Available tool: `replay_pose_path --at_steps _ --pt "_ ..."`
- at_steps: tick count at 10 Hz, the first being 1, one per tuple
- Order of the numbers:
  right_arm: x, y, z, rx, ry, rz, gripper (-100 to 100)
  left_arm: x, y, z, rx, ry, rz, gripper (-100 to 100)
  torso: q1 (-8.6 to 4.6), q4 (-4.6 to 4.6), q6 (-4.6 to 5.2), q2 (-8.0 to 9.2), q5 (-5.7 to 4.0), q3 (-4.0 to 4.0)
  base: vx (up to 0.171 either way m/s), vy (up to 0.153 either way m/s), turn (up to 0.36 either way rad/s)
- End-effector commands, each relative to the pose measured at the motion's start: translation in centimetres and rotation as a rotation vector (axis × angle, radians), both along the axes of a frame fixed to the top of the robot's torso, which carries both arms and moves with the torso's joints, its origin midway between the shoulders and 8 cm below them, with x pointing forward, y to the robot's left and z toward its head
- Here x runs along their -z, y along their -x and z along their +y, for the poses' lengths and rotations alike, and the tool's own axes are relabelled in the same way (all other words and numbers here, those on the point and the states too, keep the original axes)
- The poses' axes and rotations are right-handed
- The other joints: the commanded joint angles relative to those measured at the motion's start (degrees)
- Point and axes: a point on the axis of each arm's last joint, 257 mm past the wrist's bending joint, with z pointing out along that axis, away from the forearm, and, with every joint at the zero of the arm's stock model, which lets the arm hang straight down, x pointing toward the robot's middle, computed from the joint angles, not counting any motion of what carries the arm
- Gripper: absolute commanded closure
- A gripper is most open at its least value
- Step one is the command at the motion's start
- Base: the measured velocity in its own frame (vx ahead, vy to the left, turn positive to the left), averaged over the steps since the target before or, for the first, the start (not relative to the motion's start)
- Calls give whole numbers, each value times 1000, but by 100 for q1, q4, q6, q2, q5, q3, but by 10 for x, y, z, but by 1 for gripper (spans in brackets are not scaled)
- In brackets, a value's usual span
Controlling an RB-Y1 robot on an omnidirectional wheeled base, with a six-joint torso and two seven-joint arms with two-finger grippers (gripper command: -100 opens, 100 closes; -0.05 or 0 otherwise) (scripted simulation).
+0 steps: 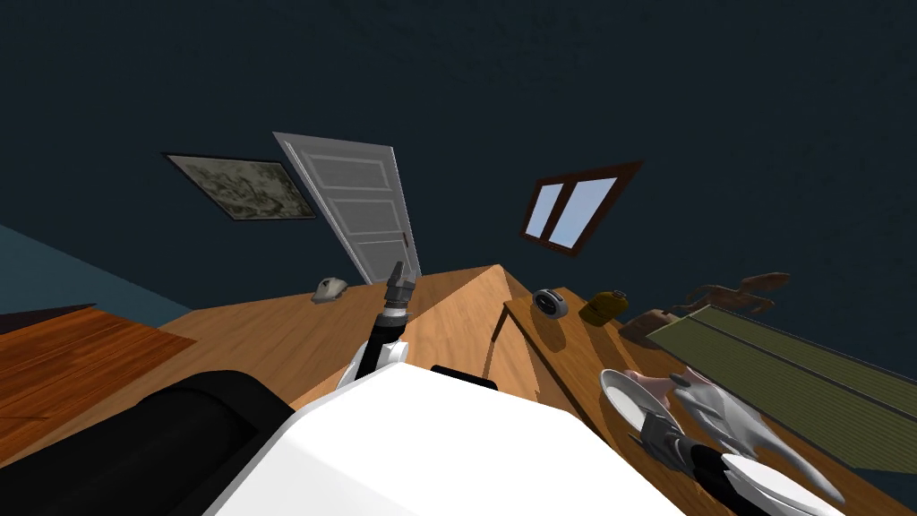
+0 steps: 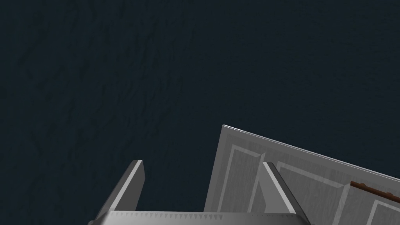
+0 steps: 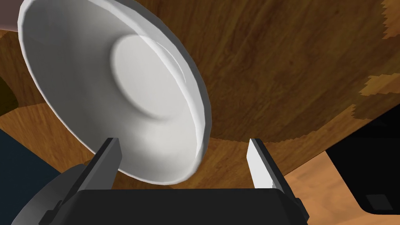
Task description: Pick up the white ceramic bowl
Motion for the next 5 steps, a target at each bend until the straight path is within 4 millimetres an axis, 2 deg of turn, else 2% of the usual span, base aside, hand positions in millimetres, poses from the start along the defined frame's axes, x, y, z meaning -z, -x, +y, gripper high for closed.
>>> replay_pose_path --at_steps 1,2,3,5 --pt "0 0 0 0 0 0 -100 0 0 0 0 0 0 0 0 0 0 0 0 0 0 0 0" --pt "0 1 0 -3 0 3 0 0 0 0 0 0 0 0 -1 0 0 -2 0 -1 0 0 0" --pt "3 4 -1 28 -2 6 -100 0 0 0 0 0 0 0 -1 -1 0 -3 0 -2 -46 -29 179" --pt "6 7 -2 49 1 12 -100 0 0 0 0 0 0 0 -14 3 0 16 -3 9 -78 -33 151"
